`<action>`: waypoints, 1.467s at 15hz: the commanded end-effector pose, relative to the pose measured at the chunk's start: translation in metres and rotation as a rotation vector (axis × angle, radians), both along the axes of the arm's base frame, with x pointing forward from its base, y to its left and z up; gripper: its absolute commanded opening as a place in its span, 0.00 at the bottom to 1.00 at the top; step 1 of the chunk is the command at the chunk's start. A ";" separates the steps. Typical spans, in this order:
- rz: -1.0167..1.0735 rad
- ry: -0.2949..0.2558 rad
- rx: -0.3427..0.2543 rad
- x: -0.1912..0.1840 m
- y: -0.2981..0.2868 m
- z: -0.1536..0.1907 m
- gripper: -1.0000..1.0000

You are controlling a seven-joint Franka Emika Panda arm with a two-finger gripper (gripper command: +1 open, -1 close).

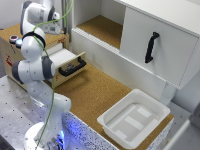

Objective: Push the blue button to turn off the blue light

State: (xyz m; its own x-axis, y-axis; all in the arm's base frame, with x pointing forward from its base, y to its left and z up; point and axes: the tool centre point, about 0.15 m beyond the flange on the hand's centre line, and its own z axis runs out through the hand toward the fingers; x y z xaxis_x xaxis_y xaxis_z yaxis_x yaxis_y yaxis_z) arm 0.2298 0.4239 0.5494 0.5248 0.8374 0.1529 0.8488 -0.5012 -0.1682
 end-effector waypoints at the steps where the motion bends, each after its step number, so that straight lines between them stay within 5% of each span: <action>1: 0.105 0.036 -0.180 -0.028 0.065 0.004 0.00; 11: 0.126 -0.020 -0.168 -0.060 0.080 -0.034 0.00; 17: 0.186 -0.028 -0.111 -0.072 0.088 -0.050 0.00; 22: 0.219 0.012 -0.122 -0.073 0.097 -0.069 0.00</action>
